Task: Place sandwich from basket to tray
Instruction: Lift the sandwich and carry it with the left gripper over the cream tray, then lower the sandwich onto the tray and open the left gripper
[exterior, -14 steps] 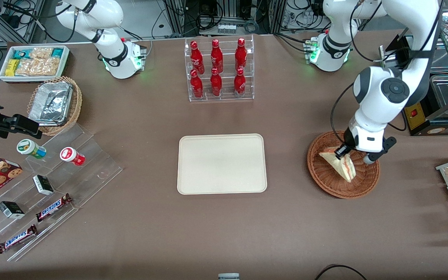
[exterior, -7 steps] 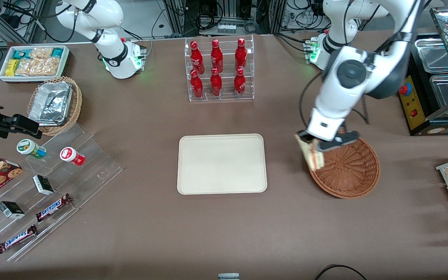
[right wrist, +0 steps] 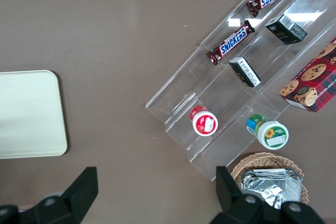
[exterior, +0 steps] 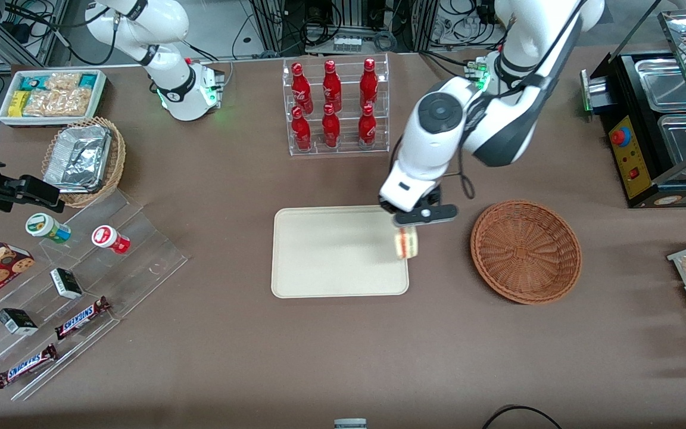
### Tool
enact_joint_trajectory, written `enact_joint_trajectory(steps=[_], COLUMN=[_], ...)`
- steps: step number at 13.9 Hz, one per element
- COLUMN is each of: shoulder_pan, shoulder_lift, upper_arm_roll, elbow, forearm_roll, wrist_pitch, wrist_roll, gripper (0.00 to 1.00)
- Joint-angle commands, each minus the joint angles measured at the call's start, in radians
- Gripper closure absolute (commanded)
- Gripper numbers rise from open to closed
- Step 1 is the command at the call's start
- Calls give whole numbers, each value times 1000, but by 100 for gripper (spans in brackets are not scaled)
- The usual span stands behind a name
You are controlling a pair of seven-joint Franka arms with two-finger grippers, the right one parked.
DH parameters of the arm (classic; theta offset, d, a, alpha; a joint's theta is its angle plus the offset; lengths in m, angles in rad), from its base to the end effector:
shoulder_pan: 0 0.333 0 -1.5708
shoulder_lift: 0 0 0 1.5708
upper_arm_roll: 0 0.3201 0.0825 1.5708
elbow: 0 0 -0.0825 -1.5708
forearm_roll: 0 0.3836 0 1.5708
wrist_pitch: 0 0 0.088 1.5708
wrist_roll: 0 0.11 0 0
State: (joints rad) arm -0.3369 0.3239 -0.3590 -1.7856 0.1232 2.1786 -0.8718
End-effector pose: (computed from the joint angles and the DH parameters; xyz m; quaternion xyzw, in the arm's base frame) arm 0.5103 -0.3966 0.3924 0.9968 0.0660 0.0301 0.0349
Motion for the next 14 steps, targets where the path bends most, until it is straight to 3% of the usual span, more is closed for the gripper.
enact_joint_trajectory(steps=[1, 5, 9, 14], shoulder_pan=[-54, -137, -217, -244], shoulder_lift=[90, 190, 328, 426], upper_arm_roll=[8, 9, 18, 18], elbow=[95, 166, 294, 356], forearm_roll=[67, 156, 188, 288], wrist_pitch=[-28, -25, -20, 4], wrist_roll=[-64, -159, -187, -220], gripper=[100, 100, 100, 100])
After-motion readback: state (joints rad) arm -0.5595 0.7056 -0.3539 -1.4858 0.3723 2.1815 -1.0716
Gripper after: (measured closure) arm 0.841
